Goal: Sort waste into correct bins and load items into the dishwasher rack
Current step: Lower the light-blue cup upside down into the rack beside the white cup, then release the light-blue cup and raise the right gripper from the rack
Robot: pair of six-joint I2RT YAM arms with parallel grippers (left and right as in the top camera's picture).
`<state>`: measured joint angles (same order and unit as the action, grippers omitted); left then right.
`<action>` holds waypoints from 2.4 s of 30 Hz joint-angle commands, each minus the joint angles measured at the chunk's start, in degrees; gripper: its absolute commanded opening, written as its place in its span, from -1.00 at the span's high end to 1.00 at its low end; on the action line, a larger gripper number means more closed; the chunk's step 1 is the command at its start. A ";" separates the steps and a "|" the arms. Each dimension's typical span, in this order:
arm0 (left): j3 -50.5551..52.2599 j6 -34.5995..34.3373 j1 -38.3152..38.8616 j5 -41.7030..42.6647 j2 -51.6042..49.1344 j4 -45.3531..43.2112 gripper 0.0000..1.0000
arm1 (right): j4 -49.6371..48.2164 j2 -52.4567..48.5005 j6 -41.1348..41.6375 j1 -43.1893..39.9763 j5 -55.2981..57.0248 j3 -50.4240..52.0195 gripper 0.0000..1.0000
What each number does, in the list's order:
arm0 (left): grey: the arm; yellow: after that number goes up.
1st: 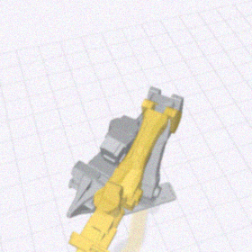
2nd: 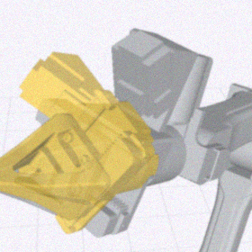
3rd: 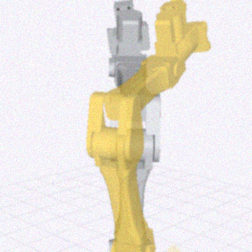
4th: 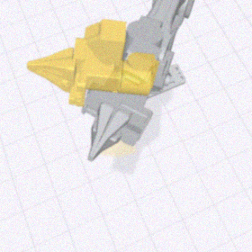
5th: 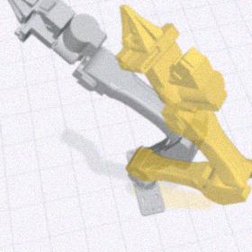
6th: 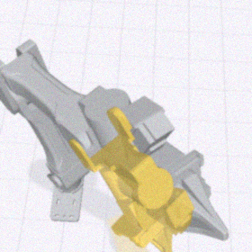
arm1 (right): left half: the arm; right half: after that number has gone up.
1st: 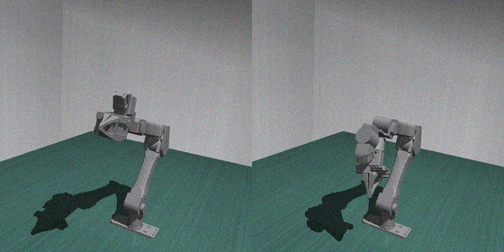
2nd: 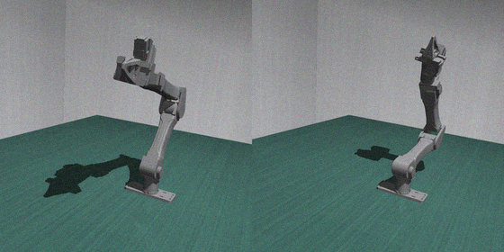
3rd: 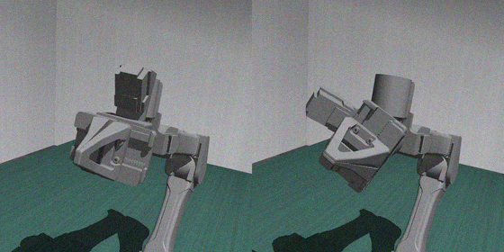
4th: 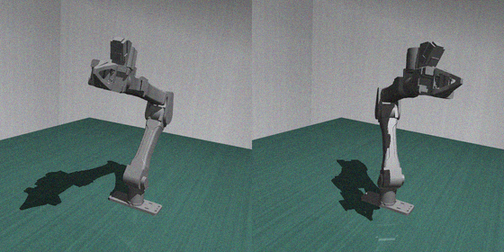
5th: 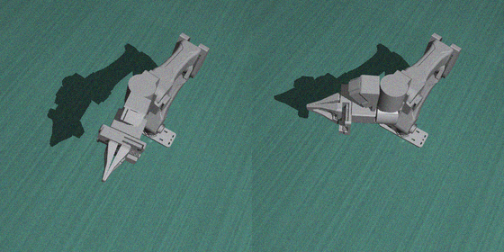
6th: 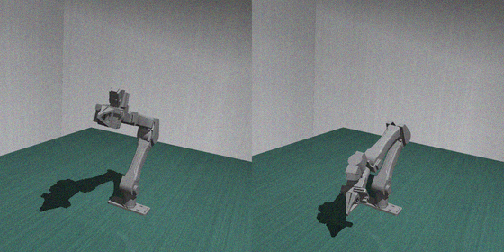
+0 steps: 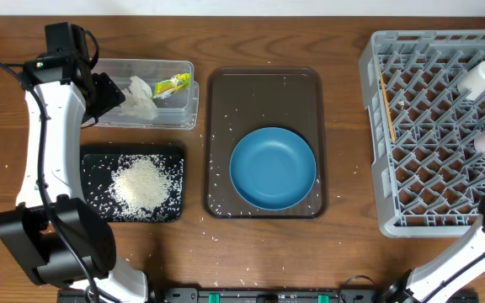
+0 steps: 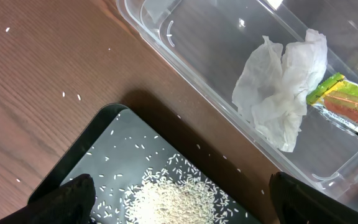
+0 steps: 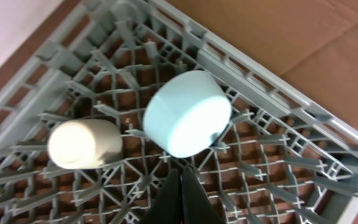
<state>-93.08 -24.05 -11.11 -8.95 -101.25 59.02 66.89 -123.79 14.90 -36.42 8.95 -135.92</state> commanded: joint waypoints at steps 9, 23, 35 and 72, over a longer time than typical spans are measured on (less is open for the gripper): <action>0.24 -0.48 -0.17 -0.07 1.27 0.31 -0.84 | 1.16 -8.83 6.97 -1.86 2.16 -0.13 0.98; 0.24 -0.48 -0.17 -0.07 1.27 0.28 -0.84 | -4.50 -14.82 10.25 -2.62 1.70 -0.13 0.98; 0.24 -0.48 -0.17 -0.07 1.27 0.28 -0.84 | -9.64 -14.99 11.26 -2.51 -3.69 -0.13 0.98; 0.24 -0.48 -0.17 -0.07 1.27 0.31 -0.84 | -6.84 -9.64 4.68 -1.18 -2.71 -0.11 0.98</action>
<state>-93.08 -24.05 -11.11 -8.95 -101.25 59.00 59.53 -130.08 20.97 -37.41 4.58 -136.20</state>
